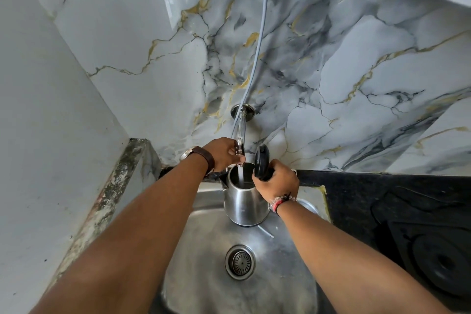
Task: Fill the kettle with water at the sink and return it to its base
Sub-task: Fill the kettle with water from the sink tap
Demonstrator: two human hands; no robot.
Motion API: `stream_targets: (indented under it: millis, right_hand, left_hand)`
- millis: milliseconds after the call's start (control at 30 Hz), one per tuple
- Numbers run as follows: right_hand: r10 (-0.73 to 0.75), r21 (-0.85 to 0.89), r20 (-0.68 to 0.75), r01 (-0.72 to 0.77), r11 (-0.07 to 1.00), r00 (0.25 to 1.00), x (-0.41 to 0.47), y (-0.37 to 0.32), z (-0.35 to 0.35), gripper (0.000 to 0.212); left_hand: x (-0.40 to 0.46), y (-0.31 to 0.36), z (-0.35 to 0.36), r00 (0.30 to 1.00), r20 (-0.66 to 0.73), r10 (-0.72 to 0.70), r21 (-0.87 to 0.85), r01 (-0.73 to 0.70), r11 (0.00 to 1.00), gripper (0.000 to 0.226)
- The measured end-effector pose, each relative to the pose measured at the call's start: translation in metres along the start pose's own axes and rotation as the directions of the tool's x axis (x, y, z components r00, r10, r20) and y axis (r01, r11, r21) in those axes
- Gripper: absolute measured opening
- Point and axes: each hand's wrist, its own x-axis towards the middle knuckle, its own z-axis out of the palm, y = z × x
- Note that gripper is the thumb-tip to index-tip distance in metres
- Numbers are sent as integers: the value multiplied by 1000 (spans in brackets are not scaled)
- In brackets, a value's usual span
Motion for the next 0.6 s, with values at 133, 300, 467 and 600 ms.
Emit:
stream_targets:
  millis: [133, 300, 467, 600]
  right_hand:
    - [-4, 3, 9, 4, 1000, 1000, -1, 0, 0, 42]
    - [-17, 0, -8, 17, 1000, 1000, 1, 5, -6, 40]
    - [-21, 5, 3, 21, 1000, 1000, 2, 0, -5, 38]
    - [-17, 10, 5, 17, 1000, 1000, -2, 2, -6, 40]
  left_hand:
    - [0, 2, 0, 1000, -8, -3, -28, 2, 1000, 30]
    - [0, 5, 9, 1000, -15, -12, -73, 11, 997, 34]
    - [-2, -4, 10, 998, -58, -21, -101, 15, 995, 35]
    - [-6, -10, 17, 998, -52, -26, -128, 20, 992, 33]
